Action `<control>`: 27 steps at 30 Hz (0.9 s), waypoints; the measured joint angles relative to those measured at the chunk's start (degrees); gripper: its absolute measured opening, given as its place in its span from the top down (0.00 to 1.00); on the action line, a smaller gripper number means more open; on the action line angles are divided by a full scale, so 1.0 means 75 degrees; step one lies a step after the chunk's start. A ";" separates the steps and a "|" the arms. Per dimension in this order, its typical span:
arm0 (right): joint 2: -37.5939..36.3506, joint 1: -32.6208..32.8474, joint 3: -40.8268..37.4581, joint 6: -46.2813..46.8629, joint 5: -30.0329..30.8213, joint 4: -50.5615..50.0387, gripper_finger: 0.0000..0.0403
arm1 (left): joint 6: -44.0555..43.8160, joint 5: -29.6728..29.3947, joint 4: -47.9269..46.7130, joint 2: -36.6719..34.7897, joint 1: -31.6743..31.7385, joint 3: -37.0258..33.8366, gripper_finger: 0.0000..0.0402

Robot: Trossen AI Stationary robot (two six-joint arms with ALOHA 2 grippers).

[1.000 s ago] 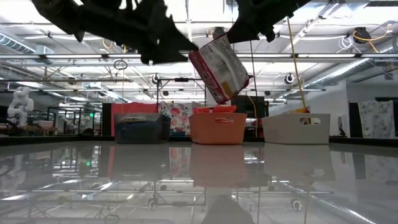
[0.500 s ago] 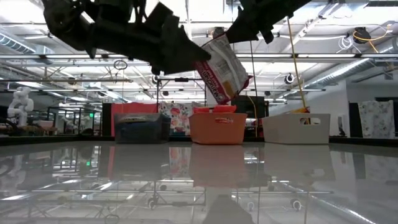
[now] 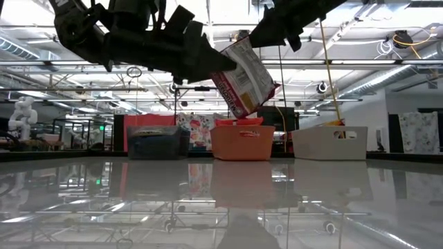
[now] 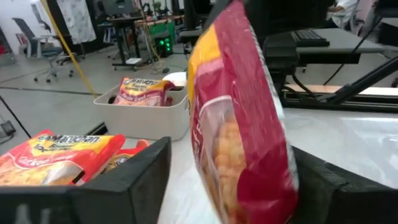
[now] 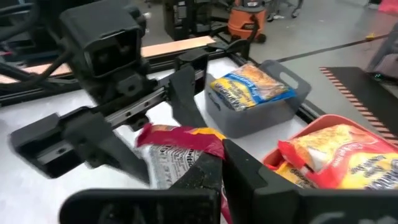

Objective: Sort Maruchan noodles
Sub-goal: Put the red noodle pack into the gray bin

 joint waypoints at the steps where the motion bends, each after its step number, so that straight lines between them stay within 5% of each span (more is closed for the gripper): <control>1: 0.0000 -0.0003 0.0000 0.0002 -0.0092 0.0000 1.00 | 0.0022 -0.0002 0.0013 -0.0001 0.0005 0.0000 0.38; 13: 0.0000 0.0014 0.0000 -0.0004 -0.0507 -0.0013 1.00 | 0.1264 -0.0065 -0.0031 -0.0001 -0.0001 0.0000 0.68; 19: 0.0003 0.0054 0.0000 -0.0161 -0.0497 -0.0023 0.98 | 0.1613 -0.0078 -0.0156 -0.0001 0.0002 0.0000 0.68; 27: -0.0320 0.0133 0.0000 -0.0437 -0.0491 0.0013 0.83 | 0.2227 -0.0707 -0.0709 -0.0012 -0.0010 -0.0004 0.67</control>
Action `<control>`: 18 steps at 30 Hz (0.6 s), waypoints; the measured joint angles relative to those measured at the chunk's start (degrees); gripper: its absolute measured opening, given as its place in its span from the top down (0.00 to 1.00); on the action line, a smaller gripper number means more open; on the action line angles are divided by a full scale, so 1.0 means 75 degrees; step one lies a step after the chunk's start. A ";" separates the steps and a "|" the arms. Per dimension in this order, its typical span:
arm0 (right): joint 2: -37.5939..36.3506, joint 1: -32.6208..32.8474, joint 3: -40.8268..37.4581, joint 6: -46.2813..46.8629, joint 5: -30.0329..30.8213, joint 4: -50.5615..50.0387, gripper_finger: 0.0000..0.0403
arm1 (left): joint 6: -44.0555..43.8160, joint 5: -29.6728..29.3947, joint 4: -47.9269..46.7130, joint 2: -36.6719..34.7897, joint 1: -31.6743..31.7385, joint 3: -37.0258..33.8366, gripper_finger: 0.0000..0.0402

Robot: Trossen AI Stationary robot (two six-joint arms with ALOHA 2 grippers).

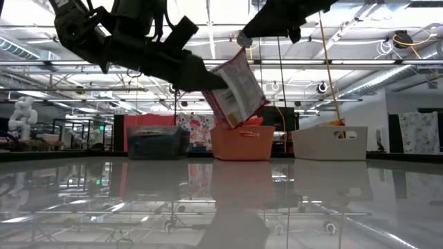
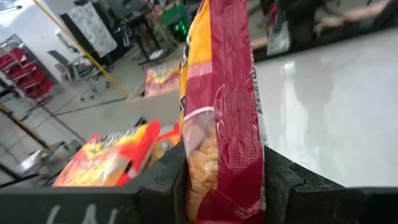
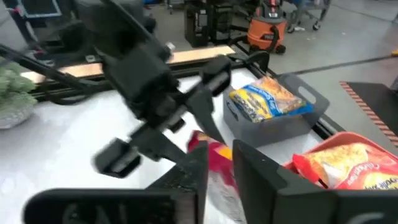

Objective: Sort Maruchan noodles
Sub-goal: Put the red noodle pack into the gray bin

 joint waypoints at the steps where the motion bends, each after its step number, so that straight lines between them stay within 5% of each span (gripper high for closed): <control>1: -0.0013 0.0023 0.0000 -0.0037 -0.0001 0.0012 0.81 | 0.0074 -0.0049 -0.0095 0.0002 0.0003 -0.0002 0.67; 13: 0.0966 0.0080 0.0151 -0.1070 -0.0588 0.1129 0.46 | 0.1100 -0.0273 -0.0848 0.0002 -0.0020 -0.0002 0.67; 18: 0.1709 0.0174 0.0482 -0.1747 0.0016 0.0847 0.34 | 0.1486 -0.0295 -0.0923 0.0002 -0.0020 -0.0002 0.67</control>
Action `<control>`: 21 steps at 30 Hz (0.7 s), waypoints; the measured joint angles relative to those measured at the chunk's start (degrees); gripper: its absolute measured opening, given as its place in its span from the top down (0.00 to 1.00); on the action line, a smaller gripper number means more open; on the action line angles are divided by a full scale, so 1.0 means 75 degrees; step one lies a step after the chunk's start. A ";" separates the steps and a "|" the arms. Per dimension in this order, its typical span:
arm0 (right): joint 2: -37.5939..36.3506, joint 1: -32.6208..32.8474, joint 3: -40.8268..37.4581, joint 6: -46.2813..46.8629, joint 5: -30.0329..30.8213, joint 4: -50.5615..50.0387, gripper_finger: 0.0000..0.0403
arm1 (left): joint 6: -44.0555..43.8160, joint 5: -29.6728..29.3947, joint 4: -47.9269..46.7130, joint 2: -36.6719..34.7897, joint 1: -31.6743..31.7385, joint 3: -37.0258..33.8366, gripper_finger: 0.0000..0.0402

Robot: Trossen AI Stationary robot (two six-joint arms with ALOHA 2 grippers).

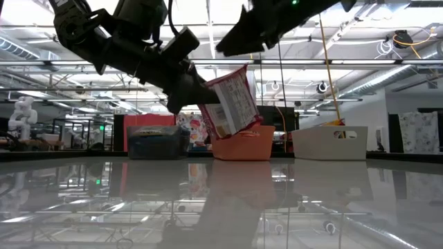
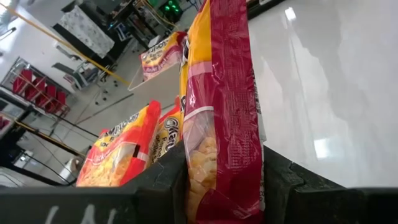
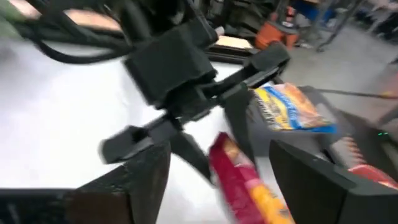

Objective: Sort Maruchan noodles
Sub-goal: Put the red noodle pack into the gray bin

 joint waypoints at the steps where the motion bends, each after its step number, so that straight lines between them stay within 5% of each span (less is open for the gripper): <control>1: 0.0130 0.0055 0.0107 -0.0198 0.0184 -0.0066 0.32 | 0.0085 0.0004 -0.0041 0.0000 0.0000 0.0000 0.67; 7: 0.0809 0.0299 0.0819 -0.0772 0.1012 -0.1142 0.30 | 0.0371 0.0034 -0.0379 0.0000 0.0000 0.0000 0.67; 21: 0.1881 -0.0123 0.1194 -0.1068 0.1199 -0.2353 0.38 | 0.0387 0.0057 -0.0690 0.0003 -0.0041 0.0000 0.67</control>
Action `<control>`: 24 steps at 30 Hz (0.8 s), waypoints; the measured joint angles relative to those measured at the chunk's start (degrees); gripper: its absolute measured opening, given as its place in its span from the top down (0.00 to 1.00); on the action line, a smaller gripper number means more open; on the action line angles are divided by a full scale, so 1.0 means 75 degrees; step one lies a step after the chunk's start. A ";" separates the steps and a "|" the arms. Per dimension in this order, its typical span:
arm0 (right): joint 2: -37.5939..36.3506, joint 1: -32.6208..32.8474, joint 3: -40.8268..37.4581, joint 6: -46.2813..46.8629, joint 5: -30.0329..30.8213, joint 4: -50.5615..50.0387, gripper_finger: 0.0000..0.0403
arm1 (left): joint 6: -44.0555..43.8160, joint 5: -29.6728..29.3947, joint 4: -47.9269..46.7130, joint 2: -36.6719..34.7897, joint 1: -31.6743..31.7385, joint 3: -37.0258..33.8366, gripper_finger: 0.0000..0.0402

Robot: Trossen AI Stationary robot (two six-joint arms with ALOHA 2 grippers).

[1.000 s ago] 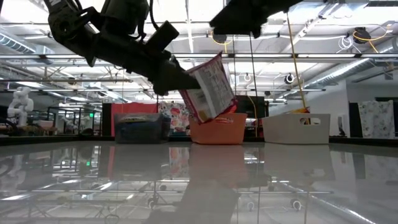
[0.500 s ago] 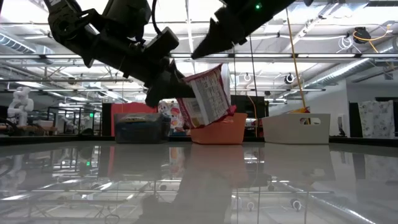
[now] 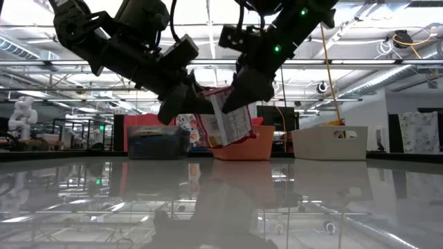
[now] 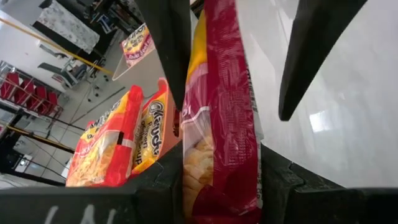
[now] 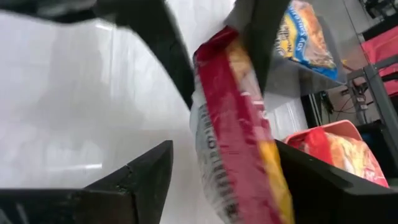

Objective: Sort Maruchan noodles
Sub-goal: Put the red noodle pack into the gray bin

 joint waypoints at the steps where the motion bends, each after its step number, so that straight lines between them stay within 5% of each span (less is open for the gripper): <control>1: 0.0036 0.0000 0.0000 -0.0048 -0.0002 -0.0008 0.39 | 0.0029 0.0003 -0.0003 0.0003 -0.0020 0.0000 0.67; 16: 0.0102 -0.0111 0.0000 -0.0254 -0.0391 0.0117 0.70 | 0.0190 0.0032 -0.0078 0.0009 -0.0158 0.0000 0.67; 24: 0.0108 -0.0114 -0.0009 -0.0391 -0.0409 0.0103 0.73 | -0.0099 0.0008 -0.0150 0.0009 -0.0219 0.0003 0.66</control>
